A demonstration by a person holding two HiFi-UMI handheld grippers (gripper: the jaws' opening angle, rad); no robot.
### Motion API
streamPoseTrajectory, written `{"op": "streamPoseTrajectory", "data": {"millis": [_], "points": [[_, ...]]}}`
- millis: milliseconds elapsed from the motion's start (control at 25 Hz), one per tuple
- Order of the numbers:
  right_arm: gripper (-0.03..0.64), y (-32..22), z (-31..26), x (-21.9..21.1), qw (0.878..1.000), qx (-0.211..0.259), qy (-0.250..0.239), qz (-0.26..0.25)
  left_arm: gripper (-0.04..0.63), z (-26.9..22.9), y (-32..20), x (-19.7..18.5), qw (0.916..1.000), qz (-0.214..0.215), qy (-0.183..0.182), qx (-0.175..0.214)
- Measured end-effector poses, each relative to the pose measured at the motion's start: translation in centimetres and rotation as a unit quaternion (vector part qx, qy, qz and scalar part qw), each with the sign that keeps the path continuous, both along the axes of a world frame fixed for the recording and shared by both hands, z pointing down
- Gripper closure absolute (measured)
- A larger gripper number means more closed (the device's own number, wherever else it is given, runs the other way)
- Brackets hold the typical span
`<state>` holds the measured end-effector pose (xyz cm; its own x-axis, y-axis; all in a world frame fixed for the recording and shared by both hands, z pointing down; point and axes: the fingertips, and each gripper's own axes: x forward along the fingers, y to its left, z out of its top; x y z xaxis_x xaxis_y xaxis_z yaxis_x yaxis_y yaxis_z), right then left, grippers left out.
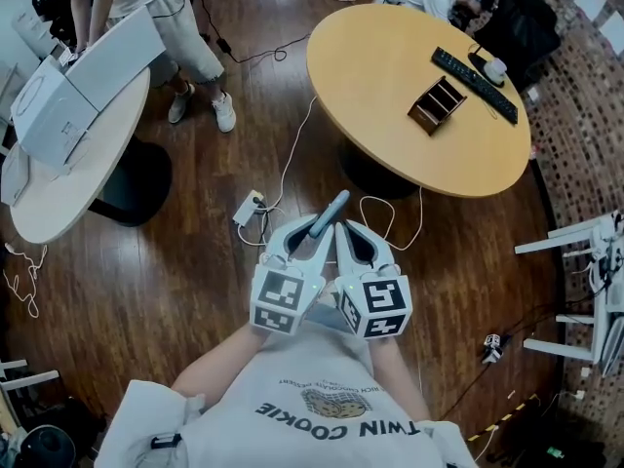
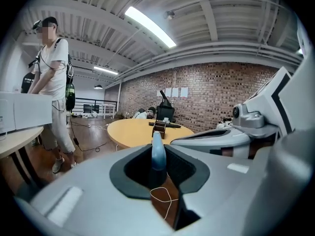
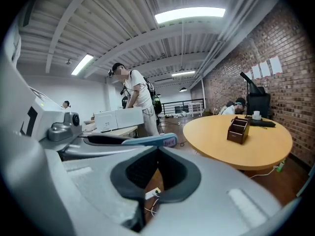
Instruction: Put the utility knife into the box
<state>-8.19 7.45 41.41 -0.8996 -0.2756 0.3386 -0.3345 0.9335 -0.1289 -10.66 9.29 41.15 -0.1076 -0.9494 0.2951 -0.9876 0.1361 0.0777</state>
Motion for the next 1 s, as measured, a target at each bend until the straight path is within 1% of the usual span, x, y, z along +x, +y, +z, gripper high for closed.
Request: {"op": "streamPoseTrajectory", "data": {"millis": [200,520,1000], "points": [[0.618,-5.3,0.2,0.9,1.000,-0.007,-0.002,-0.001,0.522,0.1,-5.3,0.7,1.0000,-0.002,-0.005,-0.007],[0.618,-12.7,0.0,2.8,1.000,-0.013,-0.010,0.002,0.522,-0.3,-12.8,2.5,0.9996,0.001,-0.023,-0.014],[0.617,-18.5,-0.3,4.1,0.999,-0.017,-0.022,0.027,0.522,-1.3,-19.0,3.1,0.9990,0.021,-0.039,-0.010]]}}
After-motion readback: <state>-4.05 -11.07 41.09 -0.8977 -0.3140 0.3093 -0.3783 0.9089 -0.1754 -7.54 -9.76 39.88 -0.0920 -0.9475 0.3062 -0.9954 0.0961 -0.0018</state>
